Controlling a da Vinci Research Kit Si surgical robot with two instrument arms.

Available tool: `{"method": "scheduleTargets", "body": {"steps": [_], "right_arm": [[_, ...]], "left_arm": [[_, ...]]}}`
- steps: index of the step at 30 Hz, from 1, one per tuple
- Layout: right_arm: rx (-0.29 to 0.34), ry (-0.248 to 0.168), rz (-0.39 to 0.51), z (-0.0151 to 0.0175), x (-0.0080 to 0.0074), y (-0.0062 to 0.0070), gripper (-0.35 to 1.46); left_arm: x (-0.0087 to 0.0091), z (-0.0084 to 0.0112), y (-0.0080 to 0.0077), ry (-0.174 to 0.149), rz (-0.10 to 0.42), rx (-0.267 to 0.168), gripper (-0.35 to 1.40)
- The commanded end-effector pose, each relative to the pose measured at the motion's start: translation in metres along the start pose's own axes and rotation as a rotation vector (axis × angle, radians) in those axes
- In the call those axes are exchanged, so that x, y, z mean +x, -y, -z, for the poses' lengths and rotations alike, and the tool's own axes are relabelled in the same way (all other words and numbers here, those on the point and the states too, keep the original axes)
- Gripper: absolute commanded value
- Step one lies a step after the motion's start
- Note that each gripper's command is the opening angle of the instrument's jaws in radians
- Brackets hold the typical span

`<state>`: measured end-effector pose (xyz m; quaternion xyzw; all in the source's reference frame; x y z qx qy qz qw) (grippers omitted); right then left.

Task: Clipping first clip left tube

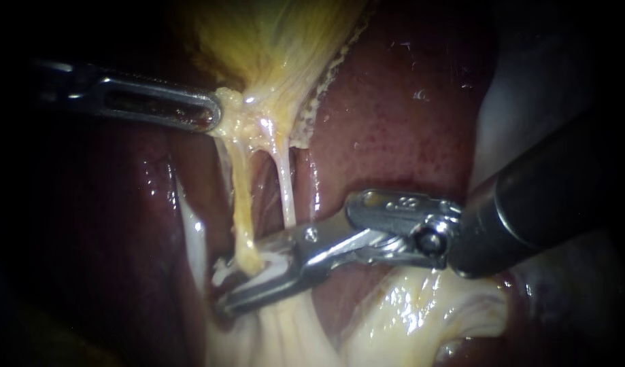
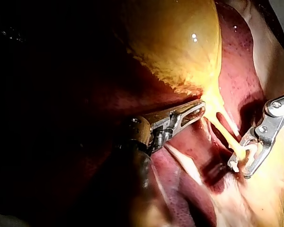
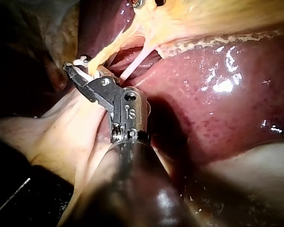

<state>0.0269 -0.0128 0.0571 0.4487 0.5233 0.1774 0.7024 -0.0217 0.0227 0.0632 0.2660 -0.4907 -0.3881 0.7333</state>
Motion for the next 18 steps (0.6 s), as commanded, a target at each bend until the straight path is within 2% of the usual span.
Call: {"method": "scheduleTargets", "body": {"steps": [1, 18], "right_arm": [[-0.004, -0.003, -0.015, 0.0, -0.0001, 0.0, -0.35], [-0.01, -0.006, -0.027, 0.0003, -0.0004, -0.0007, -0.35]], "left_arm": [[0.0, 0.0, 0.0, 0.0, 0.0, 0.0, -0.35], [0.0, 0.0, 0.0001, 0.0, 0.0, 0.0, -0.35]]}}
